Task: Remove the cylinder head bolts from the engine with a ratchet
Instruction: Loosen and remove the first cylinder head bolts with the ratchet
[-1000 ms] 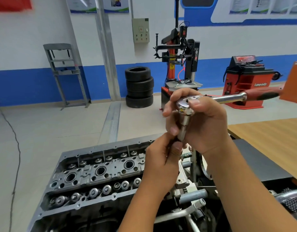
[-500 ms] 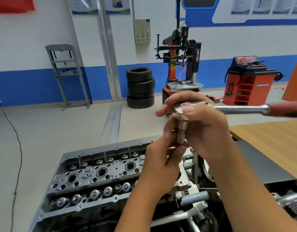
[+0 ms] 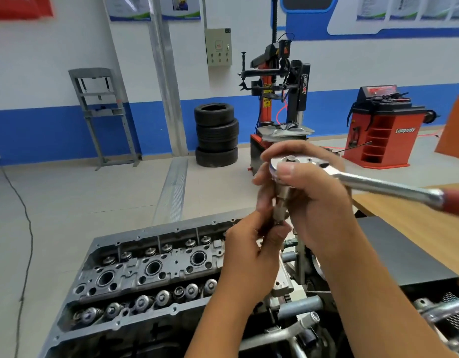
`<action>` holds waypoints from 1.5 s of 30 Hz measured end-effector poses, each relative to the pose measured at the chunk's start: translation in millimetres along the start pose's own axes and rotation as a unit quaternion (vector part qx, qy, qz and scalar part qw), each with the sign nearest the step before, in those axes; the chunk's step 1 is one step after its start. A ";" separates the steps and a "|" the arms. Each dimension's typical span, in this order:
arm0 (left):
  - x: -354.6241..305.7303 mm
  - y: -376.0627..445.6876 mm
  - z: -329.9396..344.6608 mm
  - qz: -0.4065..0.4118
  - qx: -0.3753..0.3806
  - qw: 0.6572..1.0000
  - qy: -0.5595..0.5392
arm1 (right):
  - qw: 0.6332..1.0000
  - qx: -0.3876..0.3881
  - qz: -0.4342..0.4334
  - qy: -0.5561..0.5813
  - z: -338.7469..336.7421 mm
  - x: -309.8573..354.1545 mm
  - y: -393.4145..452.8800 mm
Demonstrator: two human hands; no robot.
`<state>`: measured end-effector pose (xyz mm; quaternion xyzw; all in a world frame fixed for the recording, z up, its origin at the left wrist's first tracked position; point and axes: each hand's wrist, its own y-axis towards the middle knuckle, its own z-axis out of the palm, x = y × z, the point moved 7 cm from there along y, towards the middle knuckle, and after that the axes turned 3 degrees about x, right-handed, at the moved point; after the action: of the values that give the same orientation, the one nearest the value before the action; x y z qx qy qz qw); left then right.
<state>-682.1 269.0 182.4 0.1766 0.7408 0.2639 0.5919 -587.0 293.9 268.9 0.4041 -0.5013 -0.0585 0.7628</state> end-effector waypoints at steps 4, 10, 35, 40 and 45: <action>-2.4 5.6 -0.5 0.019 -0.001 0.997 0.074 | 0.979 0.065 0.076 0.177 5.1 -10.2 11.3; -4.3 -3.8 2.8 0.041 -0.048 0.995 0.073 | 0.994 -0.088 -0.069 -0.006 -2.6 -1.2 -10.1; 19.6 -7.0 15.5 -0.001 0.045 0.996 -0.077 | 0.950 0.176 0.089 0.243 21.4 -9.8 9.3; 21.9 -9.1 18.5 0.012 -0.026 0.997 -0.078 | 0.997 -0.015 -0.031 0.069 9.8 -7.4 -7.8; 27.1 -12.7 18.1 0.001 -0.040 0.996 -0.079 | 0.991 -0.053 -0.069 -0.105 15.8 0.0 -9.6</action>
<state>-670.3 277.7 150.7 0.1738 0.6805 0.2789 0.6549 -596.8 278.6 265.1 0.3883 -0.5455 -0.1799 0.7206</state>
